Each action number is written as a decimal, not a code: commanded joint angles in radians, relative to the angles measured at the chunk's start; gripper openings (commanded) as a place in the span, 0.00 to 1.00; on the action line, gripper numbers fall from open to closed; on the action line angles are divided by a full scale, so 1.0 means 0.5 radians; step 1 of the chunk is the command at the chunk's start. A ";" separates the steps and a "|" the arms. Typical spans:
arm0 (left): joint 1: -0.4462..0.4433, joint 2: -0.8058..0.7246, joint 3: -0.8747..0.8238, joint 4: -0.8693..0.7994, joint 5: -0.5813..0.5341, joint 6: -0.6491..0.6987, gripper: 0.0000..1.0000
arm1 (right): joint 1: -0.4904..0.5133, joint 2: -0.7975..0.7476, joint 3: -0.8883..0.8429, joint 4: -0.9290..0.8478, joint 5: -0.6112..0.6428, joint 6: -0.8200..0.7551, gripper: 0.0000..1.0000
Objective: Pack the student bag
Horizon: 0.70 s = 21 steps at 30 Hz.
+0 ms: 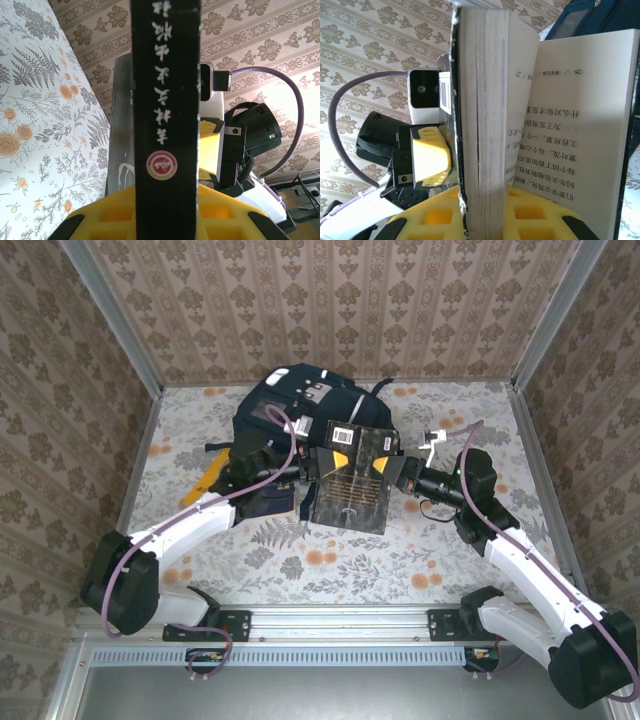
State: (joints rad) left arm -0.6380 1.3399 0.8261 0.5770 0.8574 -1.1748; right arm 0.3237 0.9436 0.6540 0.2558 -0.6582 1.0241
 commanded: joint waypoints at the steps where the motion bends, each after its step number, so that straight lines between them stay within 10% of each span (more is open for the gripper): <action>1: -0.002 -0.090 0.018 0.148 0.060 0.048 0.08 | 0.006 0.035 0.072 -0.153 0.143 -0.107 0.28; 13: 0.027 -0.139 0.081 0.097 -0.005 0.076 0.00 | 0.019 0.031 0.116 -0.444 0.263 -0.292 0.90; 21: 0.037 -0.190 0.100 0.096 -0.033 0.085 0.00 | 0.027 0.159 0.097 -0.471 0.149 -0.362 1.00</action>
State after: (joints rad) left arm -0.6254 1.2995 0.8261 0.5594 0.8406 -1.1515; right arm 0.3279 0.9920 0.7124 -0.0151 -0.5152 0.8501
